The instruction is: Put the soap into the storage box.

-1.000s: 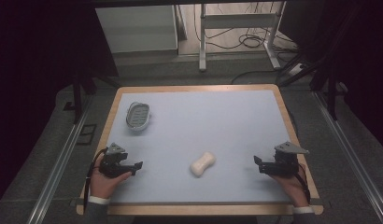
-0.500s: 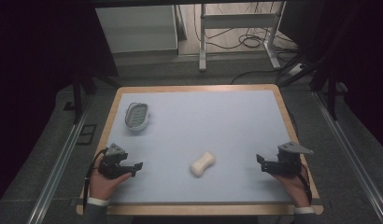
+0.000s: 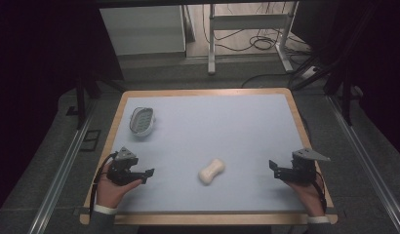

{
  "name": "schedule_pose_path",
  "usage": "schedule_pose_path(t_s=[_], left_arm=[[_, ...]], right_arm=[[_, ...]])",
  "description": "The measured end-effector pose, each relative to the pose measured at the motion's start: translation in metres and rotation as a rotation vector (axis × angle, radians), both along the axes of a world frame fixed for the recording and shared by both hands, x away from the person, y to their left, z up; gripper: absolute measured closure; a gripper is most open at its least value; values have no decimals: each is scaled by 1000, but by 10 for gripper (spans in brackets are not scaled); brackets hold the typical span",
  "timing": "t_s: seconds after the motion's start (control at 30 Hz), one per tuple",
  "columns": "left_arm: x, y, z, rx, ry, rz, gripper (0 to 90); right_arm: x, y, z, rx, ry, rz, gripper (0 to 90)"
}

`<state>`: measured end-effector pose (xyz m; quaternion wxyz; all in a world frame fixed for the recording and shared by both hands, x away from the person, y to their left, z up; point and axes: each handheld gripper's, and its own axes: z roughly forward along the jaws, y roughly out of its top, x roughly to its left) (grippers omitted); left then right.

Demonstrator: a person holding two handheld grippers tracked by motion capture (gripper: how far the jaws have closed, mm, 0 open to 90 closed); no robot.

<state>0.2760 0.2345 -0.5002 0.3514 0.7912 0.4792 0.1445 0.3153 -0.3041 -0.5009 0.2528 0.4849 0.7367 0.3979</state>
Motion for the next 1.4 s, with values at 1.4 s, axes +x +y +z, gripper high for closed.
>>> schedule_pose_path(t_s=[1.4], left_arm=[[13,-82,42,46,-9,-159,235]], right_arm=[[-3,-3,3,-16,-8,-17,46]])
